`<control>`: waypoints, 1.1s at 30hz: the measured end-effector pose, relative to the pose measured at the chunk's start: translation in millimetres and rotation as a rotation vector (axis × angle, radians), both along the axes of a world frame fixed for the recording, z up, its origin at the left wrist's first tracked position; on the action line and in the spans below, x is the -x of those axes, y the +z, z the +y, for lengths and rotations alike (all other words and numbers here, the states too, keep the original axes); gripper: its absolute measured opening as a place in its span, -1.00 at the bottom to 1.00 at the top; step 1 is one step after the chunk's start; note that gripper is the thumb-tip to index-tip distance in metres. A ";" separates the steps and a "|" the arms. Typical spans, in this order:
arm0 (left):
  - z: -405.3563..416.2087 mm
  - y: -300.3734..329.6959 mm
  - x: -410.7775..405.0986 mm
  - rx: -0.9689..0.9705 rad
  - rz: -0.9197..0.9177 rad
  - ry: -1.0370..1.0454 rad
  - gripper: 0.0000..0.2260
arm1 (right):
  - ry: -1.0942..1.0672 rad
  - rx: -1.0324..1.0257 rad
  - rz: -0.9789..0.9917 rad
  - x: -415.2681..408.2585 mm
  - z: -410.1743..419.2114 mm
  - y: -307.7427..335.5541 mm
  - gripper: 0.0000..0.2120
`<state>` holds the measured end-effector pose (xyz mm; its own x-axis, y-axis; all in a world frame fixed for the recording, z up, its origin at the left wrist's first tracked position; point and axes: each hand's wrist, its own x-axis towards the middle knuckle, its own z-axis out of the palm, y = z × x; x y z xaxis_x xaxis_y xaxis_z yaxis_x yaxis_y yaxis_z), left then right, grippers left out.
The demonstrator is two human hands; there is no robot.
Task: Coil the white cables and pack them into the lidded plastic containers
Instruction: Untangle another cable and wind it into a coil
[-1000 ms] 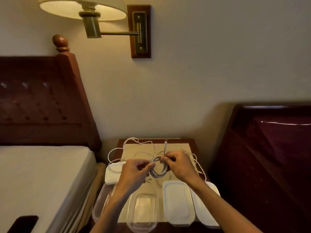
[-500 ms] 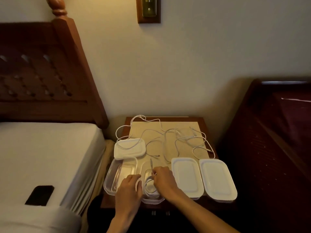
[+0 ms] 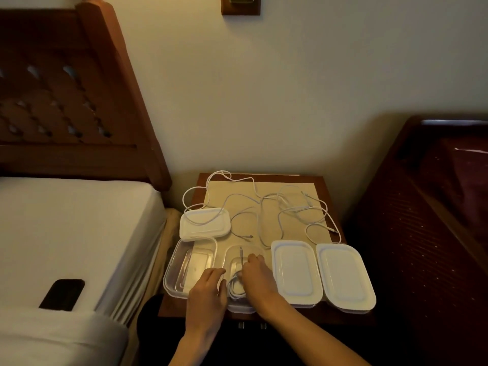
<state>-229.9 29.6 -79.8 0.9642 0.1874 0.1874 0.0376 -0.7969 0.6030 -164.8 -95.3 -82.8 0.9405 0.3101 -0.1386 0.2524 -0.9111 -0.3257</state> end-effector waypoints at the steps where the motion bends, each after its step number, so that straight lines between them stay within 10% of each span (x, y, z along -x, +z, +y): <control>1: -0.1 -0.2 0.0 0.004 -0.001 -0.002 -0.78 | 0.000 -0.011 0.007 -0.3 -0.1 0.9 -0.79; 12: -2.8 4.7 -1.1 -0.091 -0.055 -0.058 -0.91 | -0.071 -0.302 -0.201 -14.6 -38.4 26.9 -0.83; 24: -17.7 8.2 -9.7 -0.423 0.227 -0.166 -0.82 | 0.184 0.057 -0.122 -3.4 -32.9 19.5 -0.80; 33: -12.0 31.2 -35.5 -0.252 0.045 -0.157 -0.83 | 0.004 -0.359 -0.264 -25.2 -74.9 34.4 -0.85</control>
<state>-194.4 17.6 -48.6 0.9861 -0.0120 0.1659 -0.0762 -0.9194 0.3859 -139.6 -170.2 -48.4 0.9279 0.2988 0.2230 0.3729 -0.7509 -0.5451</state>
